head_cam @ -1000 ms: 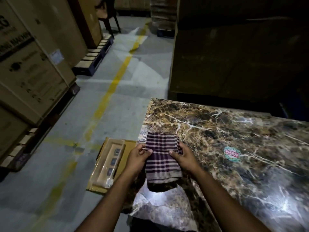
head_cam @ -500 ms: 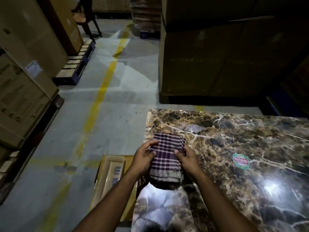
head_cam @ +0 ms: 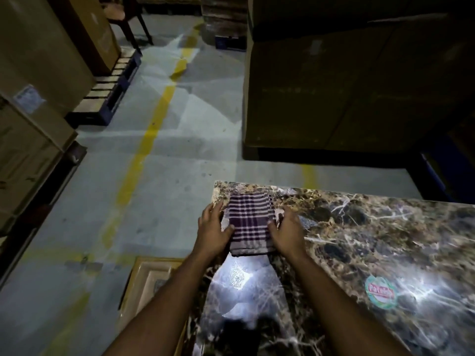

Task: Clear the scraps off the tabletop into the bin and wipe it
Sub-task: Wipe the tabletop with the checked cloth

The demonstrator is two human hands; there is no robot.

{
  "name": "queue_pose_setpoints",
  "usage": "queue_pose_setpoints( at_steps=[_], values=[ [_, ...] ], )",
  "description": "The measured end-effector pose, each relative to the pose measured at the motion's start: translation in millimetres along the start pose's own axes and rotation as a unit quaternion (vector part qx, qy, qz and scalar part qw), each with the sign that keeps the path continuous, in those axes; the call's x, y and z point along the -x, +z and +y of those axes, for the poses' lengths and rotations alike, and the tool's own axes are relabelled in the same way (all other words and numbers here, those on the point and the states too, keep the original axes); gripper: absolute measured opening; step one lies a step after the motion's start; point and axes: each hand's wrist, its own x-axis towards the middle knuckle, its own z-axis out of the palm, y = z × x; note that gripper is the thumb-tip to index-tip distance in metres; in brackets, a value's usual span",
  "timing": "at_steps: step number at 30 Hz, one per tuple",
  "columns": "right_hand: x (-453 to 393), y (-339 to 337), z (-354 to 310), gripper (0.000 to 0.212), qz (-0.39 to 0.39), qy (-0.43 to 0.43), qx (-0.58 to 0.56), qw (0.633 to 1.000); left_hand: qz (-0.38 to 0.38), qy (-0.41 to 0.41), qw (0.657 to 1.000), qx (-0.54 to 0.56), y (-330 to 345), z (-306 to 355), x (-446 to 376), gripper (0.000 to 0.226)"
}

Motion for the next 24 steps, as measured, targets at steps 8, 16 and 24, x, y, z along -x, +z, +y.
queue_pose_setpoints(
  at_steps=[8,16,24],
  values=[
    [-2.6,45.0,-21.4,0.062,-0.055,-0.257,0.216,0.94,-0.004,0.068,0.975,-0.214,22.7,-30.2,23.8,0.057],
    [-49.4,66.9,-29.7,0.081,-0.085,-0.179,0.327,0.924,0.001,0.087,0.972,-0.219,34.3,-48.1,26.1,0.06],
    [-78.7,89.3,-47.3,0.08,-0.072,-0.222,0.305,0.924,0.009,0.094,0.971,-0.218,33.3,-55.5,31.0,0.072]
  ],
)
